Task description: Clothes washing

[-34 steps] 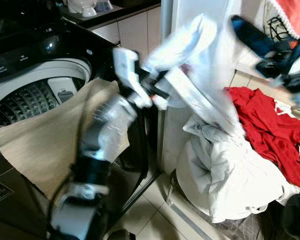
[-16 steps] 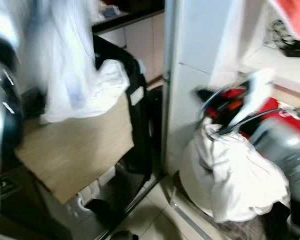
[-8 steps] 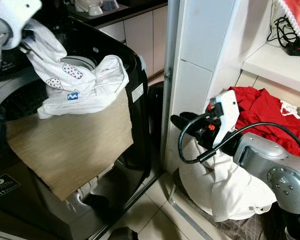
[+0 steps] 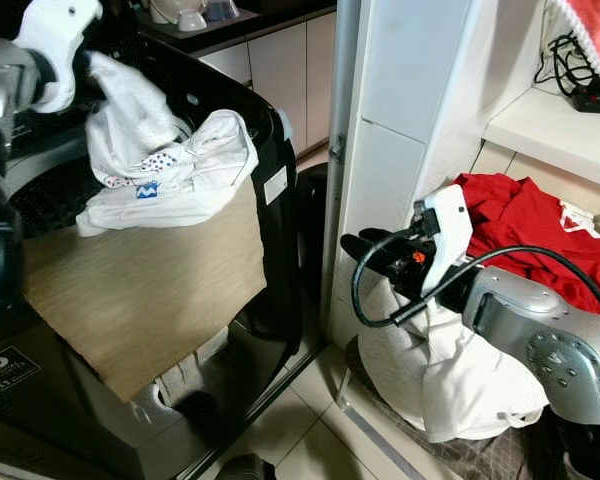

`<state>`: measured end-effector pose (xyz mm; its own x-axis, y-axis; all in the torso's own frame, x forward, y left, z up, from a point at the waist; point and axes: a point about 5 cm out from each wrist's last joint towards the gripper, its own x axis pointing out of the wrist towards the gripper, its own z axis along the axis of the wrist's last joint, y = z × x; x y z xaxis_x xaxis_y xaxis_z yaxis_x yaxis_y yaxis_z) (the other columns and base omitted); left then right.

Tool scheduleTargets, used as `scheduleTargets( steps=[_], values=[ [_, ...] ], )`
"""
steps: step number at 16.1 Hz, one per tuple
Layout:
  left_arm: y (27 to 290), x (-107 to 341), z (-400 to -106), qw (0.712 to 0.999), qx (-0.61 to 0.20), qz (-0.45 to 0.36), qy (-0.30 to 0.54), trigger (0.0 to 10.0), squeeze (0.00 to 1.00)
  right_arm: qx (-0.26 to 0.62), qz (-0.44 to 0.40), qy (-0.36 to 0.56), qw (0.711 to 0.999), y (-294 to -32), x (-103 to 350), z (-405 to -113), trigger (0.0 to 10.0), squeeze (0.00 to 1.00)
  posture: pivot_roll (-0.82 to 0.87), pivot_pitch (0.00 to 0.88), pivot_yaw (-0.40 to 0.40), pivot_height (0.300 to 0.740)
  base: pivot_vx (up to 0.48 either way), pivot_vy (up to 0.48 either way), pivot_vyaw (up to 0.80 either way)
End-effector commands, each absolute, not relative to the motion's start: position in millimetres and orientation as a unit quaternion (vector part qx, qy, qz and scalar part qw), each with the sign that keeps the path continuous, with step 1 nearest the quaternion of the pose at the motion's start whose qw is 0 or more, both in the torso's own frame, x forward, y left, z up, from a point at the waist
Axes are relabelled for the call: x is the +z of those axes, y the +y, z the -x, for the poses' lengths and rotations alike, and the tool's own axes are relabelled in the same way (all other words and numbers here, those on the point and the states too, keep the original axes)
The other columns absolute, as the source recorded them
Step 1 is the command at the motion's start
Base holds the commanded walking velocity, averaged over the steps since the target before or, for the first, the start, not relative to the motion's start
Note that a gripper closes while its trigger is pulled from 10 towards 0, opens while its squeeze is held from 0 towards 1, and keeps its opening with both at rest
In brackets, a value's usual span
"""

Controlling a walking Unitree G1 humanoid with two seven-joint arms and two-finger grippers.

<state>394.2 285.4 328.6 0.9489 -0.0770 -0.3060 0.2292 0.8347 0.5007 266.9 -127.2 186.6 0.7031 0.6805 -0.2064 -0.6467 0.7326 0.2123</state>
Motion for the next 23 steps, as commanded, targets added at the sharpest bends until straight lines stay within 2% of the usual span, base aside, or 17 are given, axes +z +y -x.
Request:
scheduleTargets(
  steps=[1,4,7,8,9,10,11,12,13,15,16,17,19,20,21,22,23],
  values=[
    [288.5,335.3,-392.4,0.954,-0.073,-0.262,0.127,10.0,1.00,0.353,-0.056,0.133,0.924,-128.7,190.2,-270.3,10.0,0.00,-0.01,0.000,0.078,0.740,0.000,0.000,0.00],
    [276.6,345.7,-394.1,0.985,-0.117,-0.109,0.065,10.0,1.00,0.348,-0.058,0.133,0.926,-129.7,190.3,-271.3,10.0,0.00,-0.01,0.000,0.077,0.740,0.000,0.000,0.00],
    [274.3,349.1,-395.3,0.992,-0.111,-0.044,0.041,10.0,1.00,0.344,-0.060,0.136,0.927,-130.5,189.7,-271.9,10.0,0.00,-0.01,0.000,0.074,0.740,0.000,0.000,0.00],
    [282.6,342.4,-394.8,0.986,-0.071,-0.135,0.070,10.0,1.00,0.342,-0.059,0.137,0.928,-130.7,189.7,-272.6,10.0,0.00,-0.01,0.000,0.073,0.740,0.000,0.000,0.00],
    [286.1,338.3,-394.3,0.983,-0.062,-0.155,0.077,10.0,1.00,0.338,-0.056,0.138,0.929,-131.0,189.6,-273.9,10.0,0.00,-0.01,0.000,0.074,0.740,0.000,0.000,0.00],
    [282.3,338.0,-394.2,0.984,-0.094,-0.135,0.071,10.0,1.00,0.335,-0.053,0.139,0.930,-131.3,189.4,-274.5,10.0,0.00,-0.01,0.000,0.074,0.740,0.000,0.000,0.00],
    [288.6,333.4,-393.2,0.971,-0.068,-0.206,0.098,10.0,1.00,0.335,-0.052,0.139,0.931,-131.4,189.5,-274.5,10.0,0.00,-0.01,0.000,0.075,0.740,0.000,0.000,0.00],
    [294.8,320.9,-390.5,0.941,-0.073,-0.292,0.155,10.0,1.00,0.332,-0.047,0.141,0.931,-132.1,188.6,-274.6,10.0,0.00,-0.01,0.000,0.076,0.740,0.000,0.000,0.00],
    [287.7,320.8,-390.9,0.954,-0.115,-0.237,0.145,10.0,1.00,0.331,-0.045,0.142,0.932,-132.4,188.2,-274.7,10.0,0.00,-0.01,0.000,0.076,0.740,0.000,0.000,0.00],
    [284.5,308.8,-386.9,0.919,-0.192,-0.288,0.190,10.0,1.00,0.329,-0.043,0.144,0.932,-132.9,187.8,-274.6,10.0,0.00,-0.01,0.000,0.080,0.740,0.000,0.000,0.00],
    [285.6,299.8,-383.4,0.908,-0.224,-0.279,0.218,10.0,0.00,0.329,-0.043,0.144,0.932,-132.0,187.7,-274.3,10.0,0.00,-0.01,0.000,0.092,0.740,0.000,0.000,0.00],
    [286.3,297.6,-382.9,0.911,-0.225,-0.269,0.218,10.0,0.00,0.329,-0.042,0.144,0.932,-131.5,187.6,-274.1,10.0,0.00,-0.01,0.000,0.094,0.740,0.000,0.000,0.00],
    [288.7,293.3,-384.7,0.967,-0.182,-0.078,0.160,10.0,0.00,0.324,-0.047,0.142,0.934,-130.1,186.3,-270.6,10.0,0.00,-0.02,0.000,0.120,0.740,0.000,0.000,0.00],
    [295.9,279.4,-381.5,0.963,-0.168,-0.095,0.189,10.0,0.00,0.321,-0.048,0.142,0.935,-130.5,185.6,-269.3,10.0,0.00,-0.03,0.000,0.124,0.740,0.000,0.000,0.00],
    [315.0,252.0,-370.6,0.920,-0.156,-0.236,0.271,10.0,0.00,0.315,-0.050,0.143,0.937,-131.8,184.5,-267.2,10.0,0.00,-0.03,0.000,0.127,0.740,0.000,0.000,0.00],
    [319.5,244.7,-365.6,0.907,-0.171,-0.249,0.293,10.0,0.00,0.312,-0.052,0.143,0.938,-132.9,184.3,-266.5,10.0,0.00,-0.03,0.000,0.126,0.740,0.000,0.000,0.00],
    [319.4,249.0,-362.7,0.912,-0.200,-0.220,0.283,10.0,0.00,0.308,-0.054,0.142,0.939,-134.8,184.7,-266.5,10.0,0.00,-0.03,0.000,0.119,0.740,0.000,0.000,0.00]
  ],
)
